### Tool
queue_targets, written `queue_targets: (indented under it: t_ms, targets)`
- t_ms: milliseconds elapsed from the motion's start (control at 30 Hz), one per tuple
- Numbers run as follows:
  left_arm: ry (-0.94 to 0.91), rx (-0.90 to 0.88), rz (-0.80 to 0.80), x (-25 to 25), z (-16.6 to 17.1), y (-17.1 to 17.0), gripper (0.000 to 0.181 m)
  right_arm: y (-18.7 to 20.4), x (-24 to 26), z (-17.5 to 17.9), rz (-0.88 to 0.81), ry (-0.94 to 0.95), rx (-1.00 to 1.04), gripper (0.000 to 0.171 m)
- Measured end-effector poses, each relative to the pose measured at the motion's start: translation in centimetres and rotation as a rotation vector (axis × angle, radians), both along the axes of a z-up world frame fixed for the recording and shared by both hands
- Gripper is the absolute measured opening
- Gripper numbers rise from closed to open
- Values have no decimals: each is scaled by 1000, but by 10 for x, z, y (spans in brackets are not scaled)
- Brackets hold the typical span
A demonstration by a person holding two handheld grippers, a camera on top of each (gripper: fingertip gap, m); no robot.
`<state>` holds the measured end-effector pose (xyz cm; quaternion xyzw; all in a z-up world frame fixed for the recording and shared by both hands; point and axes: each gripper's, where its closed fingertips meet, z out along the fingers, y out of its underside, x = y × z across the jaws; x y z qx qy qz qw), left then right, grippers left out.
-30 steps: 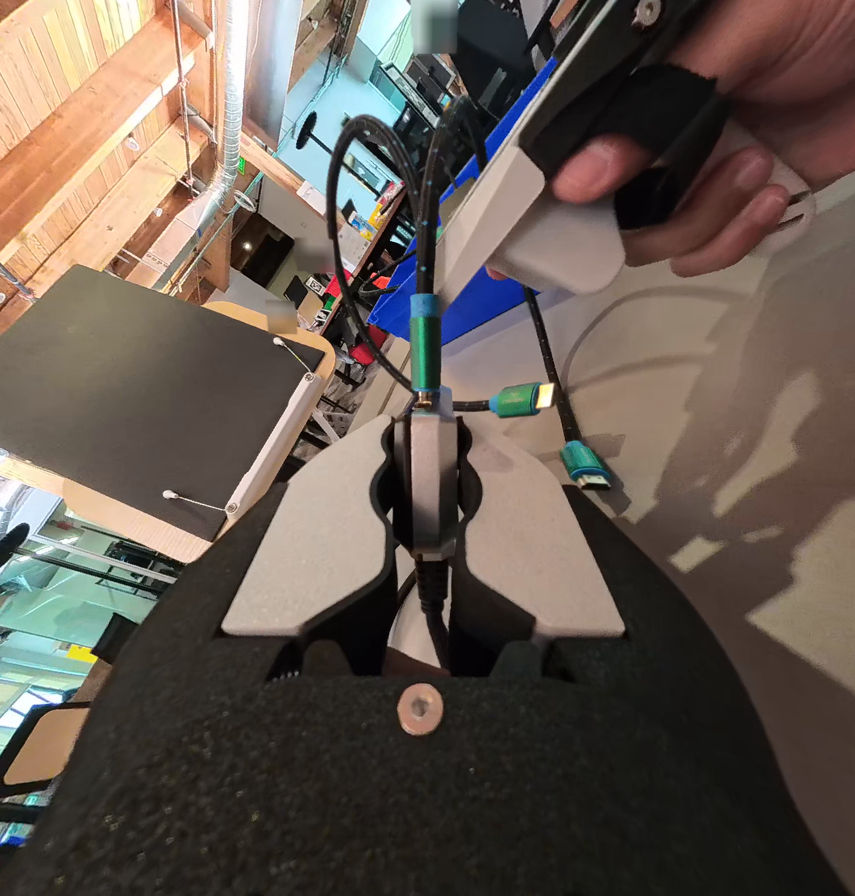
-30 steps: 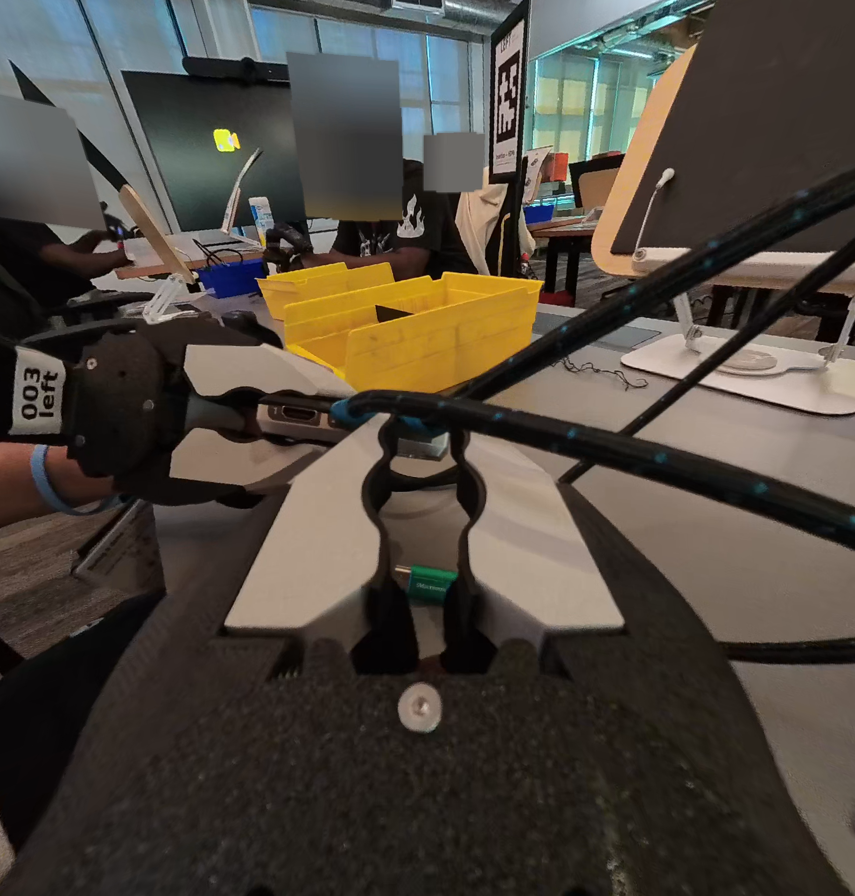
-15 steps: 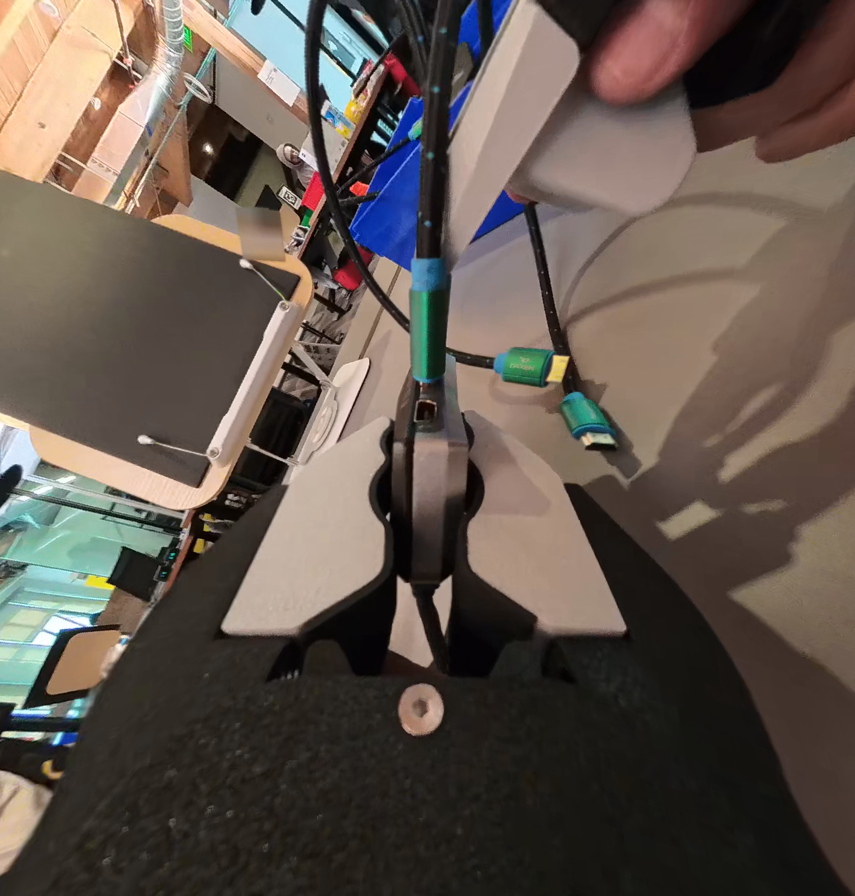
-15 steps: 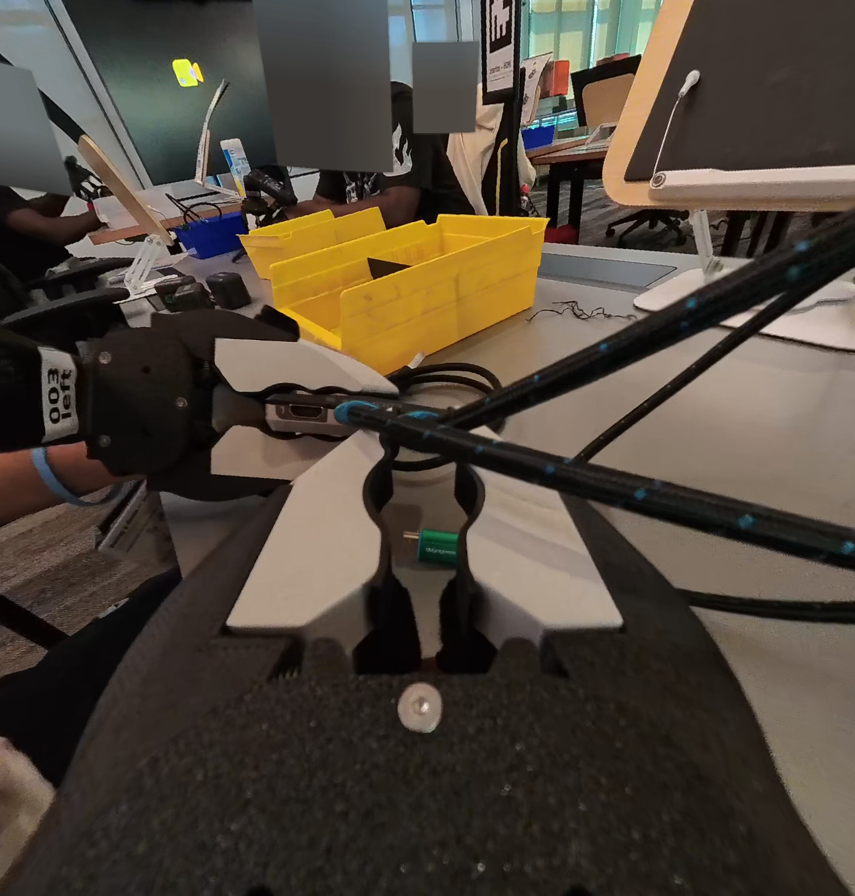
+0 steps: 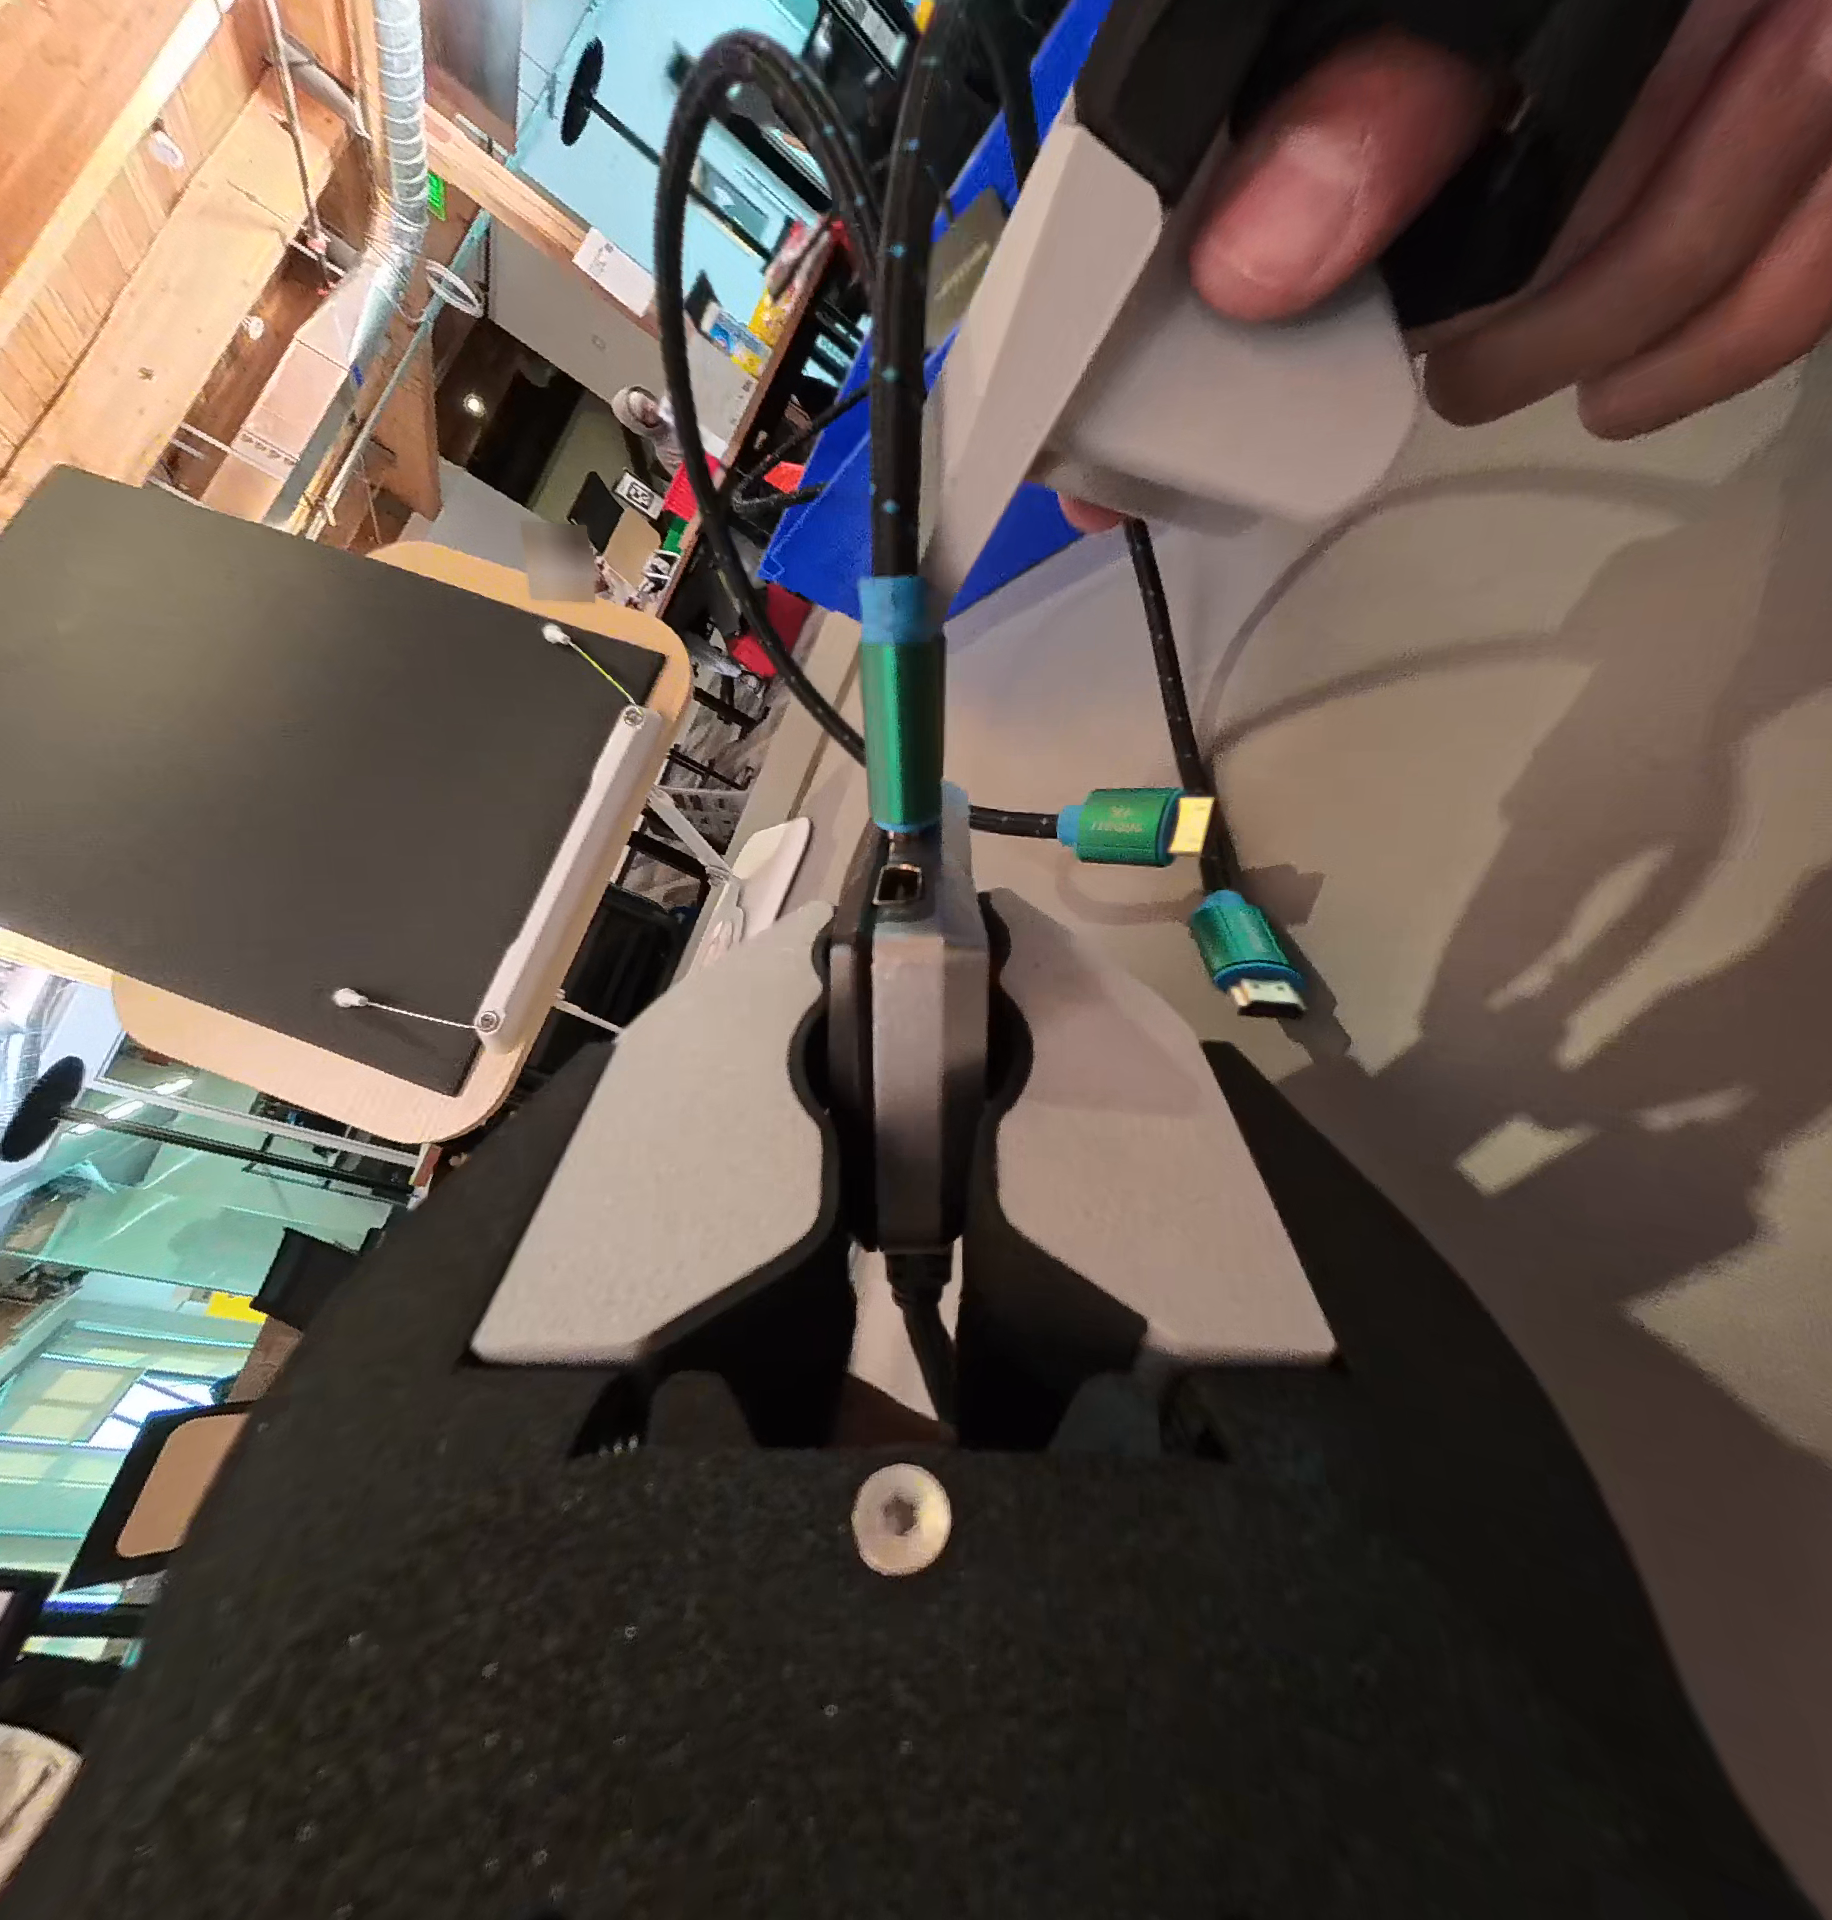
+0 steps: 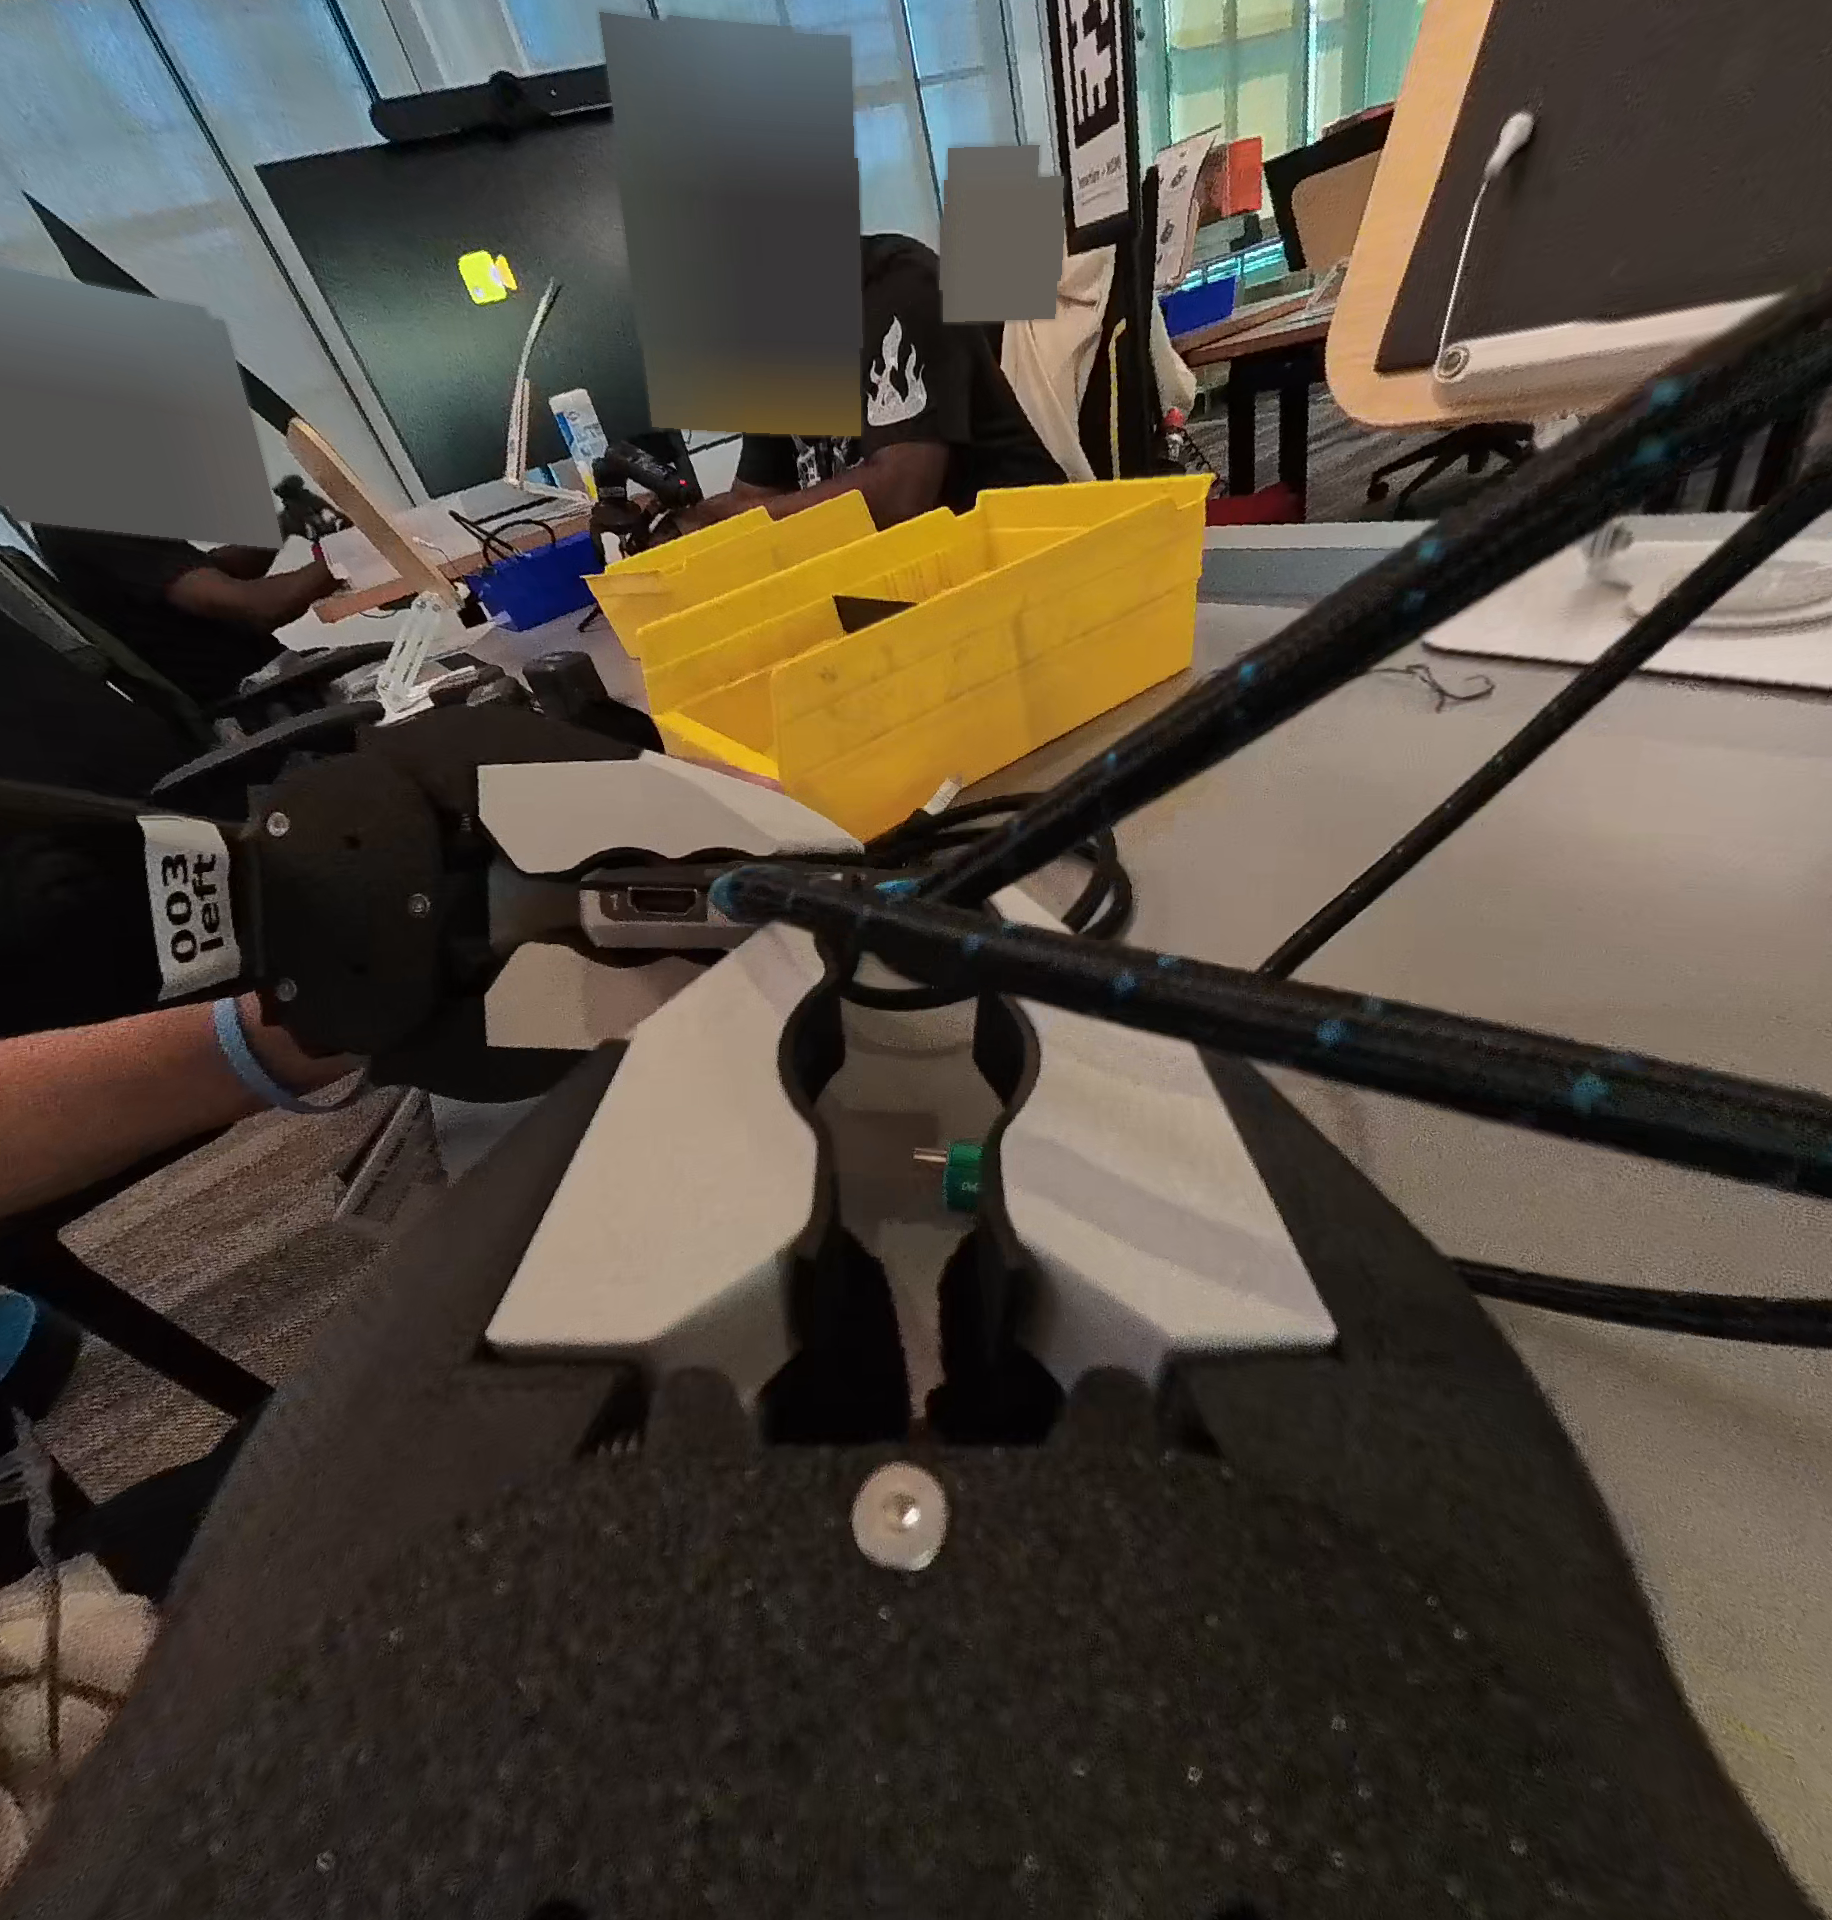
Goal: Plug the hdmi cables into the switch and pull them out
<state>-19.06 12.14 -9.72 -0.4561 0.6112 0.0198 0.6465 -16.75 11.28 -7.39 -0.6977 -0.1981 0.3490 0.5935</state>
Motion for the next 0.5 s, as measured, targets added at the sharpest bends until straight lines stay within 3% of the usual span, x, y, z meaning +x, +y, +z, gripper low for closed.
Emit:
queue_targets:
  t_ms: [233,333,500]
  targets:
    - [-10,-82,6,0,-7,10,21,8,2,-4,-31,0,-37,18]
    - [-119,-200,-31,0,2,18,22,16,2,5,-41,26,-20,19]
    - [-366,-451,-43,-23,38,34,22,-2,19,18,93,59,-6,37]
